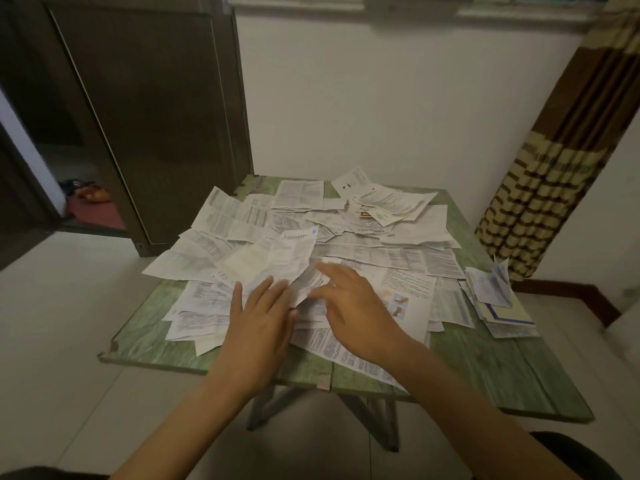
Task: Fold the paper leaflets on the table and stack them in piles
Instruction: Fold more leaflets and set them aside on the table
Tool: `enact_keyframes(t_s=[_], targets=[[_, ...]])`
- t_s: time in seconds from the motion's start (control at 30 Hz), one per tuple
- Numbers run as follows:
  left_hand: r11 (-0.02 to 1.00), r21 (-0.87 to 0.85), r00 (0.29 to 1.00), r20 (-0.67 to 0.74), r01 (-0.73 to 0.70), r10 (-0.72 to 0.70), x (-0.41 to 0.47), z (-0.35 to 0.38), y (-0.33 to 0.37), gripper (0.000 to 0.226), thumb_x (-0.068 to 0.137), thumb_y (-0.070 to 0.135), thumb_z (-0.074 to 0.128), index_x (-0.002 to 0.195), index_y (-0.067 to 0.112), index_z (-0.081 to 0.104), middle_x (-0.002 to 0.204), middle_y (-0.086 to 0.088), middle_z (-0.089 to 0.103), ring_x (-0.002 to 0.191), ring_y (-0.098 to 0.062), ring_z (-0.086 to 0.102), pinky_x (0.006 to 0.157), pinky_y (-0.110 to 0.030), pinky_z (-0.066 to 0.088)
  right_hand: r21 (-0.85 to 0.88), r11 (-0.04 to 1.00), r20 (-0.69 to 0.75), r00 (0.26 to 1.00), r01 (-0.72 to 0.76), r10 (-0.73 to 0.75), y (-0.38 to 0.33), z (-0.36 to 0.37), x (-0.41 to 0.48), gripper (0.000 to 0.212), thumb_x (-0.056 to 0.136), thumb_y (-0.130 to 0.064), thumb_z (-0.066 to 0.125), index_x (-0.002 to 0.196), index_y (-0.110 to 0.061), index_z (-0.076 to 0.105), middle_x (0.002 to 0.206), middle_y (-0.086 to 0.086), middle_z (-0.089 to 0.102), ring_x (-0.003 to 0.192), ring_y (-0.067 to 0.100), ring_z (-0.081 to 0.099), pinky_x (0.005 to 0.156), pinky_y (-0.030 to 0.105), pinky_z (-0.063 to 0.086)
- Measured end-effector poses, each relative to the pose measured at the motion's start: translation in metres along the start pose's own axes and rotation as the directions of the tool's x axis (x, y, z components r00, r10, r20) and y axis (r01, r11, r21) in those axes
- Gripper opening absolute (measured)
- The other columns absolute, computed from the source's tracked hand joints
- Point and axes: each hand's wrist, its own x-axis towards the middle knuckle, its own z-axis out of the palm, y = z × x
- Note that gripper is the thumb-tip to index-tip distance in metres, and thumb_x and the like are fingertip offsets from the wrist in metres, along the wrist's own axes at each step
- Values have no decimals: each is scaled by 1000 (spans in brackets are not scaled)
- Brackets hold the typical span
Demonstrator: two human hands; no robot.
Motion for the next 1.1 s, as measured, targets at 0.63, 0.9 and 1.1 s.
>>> enact_keyframes(t_s=[0.63,0.9,1.1], targets=[[339,-902,933,155,268,-325,9,-49,55,66,84,3,64,128,38,30,75,16,71,78,-1,69,61,-11,51,873,378,65,840,-310,538,-28,-70,-30,39,83,5,63,117,-14,59,103,-1,68,90,11,69,67,23,56],[631,-762,988,68,143,-142,7,-50,62,63,82,15,68,120,52,35,75,-1,61,72,-11,59,71,-19,51,123,967,60,975,-221,215,-24,-68,-44,34,78,-39,70,108,-27,63,118,-8,56,111,7,47,97,26,34],[615,-777,983,31,136,-180,7,-50,60,29,79,12,71,95,34,61,69,4,64,66,-7,62,66,-26,54,660,623,110,874,-421,474,-19,-66,-51,10,81,-15,71,87,-10,64,81,7,70,73,13,69,64,24,56]])
